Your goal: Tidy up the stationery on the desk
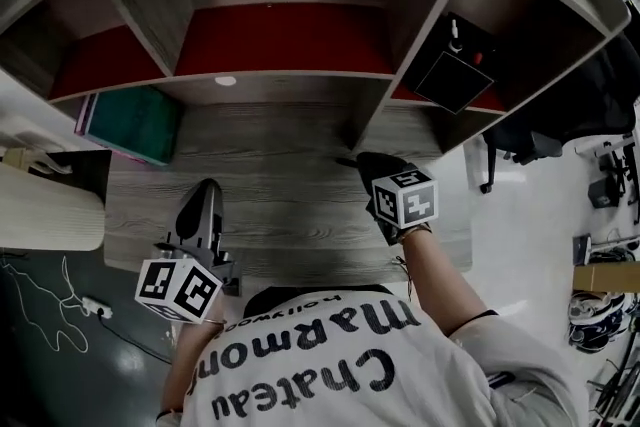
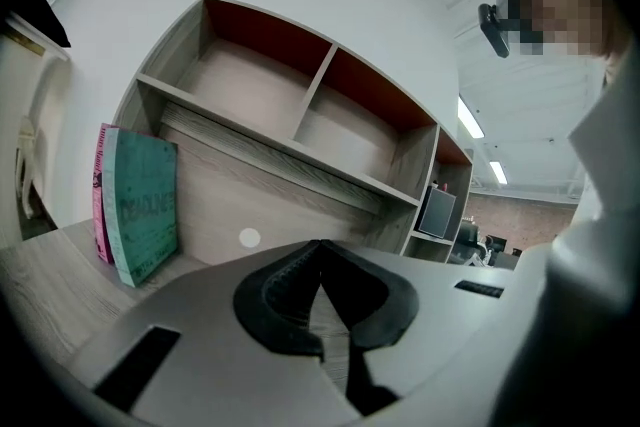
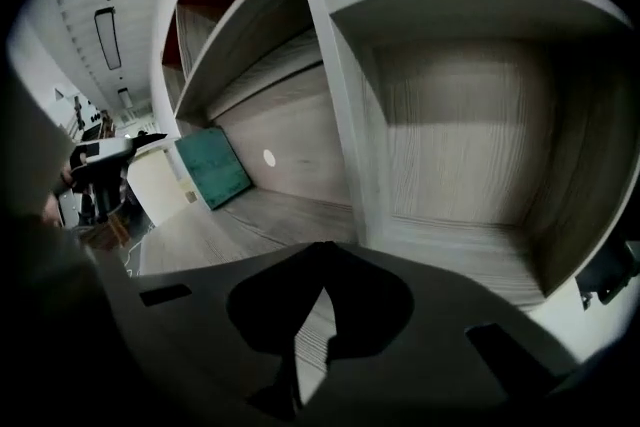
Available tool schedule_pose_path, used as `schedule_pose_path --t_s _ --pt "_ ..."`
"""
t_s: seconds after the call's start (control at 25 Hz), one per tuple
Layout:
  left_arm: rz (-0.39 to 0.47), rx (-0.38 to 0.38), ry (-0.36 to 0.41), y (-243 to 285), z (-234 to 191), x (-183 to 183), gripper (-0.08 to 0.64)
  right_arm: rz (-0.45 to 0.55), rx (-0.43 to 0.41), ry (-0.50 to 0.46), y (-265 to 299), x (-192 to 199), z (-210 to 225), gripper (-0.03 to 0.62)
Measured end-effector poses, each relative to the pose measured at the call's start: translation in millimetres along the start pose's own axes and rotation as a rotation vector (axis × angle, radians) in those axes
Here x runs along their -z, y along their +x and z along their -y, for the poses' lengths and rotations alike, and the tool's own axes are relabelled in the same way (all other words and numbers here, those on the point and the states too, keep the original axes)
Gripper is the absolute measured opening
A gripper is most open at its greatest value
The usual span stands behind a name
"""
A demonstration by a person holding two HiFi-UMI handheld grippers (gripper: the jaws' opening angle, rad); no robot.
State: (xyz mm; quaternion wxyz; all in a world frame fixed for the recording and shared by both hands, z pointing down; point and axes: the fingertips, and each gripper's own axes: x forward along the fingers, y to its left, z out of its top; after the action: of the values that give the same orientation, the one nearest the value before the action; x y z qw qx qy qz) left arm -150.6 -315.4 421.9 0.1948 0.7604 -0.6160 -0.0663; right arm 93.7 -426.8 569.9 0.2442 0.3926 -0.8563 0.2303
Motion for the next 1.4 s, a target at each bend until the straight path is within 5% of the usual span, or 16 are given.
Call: schedule_pose_path --t_s 0.56,0.88,1.08,1.4 --pt "-0.084 -0.134 -0.006 -16 -25 20 0.015 -0.156 -0.122 -0.065 67 31 18 0.019" --pt "-0.083 -0.145 -0.008 -17 -26 20 0.015 -0.284 -0.198 -0.364 77 46 0 0.125" --pt "-0.092 -0.149 -0.019 -16 -26 23 0.015 -0.346 -0.172 -0.503 82 53 0 0.127" --pt "-0.101 -0.141 -0.021 -18 -23 29 0.015 -0.386 -0.170 -0.464 88 60 1 0.114"
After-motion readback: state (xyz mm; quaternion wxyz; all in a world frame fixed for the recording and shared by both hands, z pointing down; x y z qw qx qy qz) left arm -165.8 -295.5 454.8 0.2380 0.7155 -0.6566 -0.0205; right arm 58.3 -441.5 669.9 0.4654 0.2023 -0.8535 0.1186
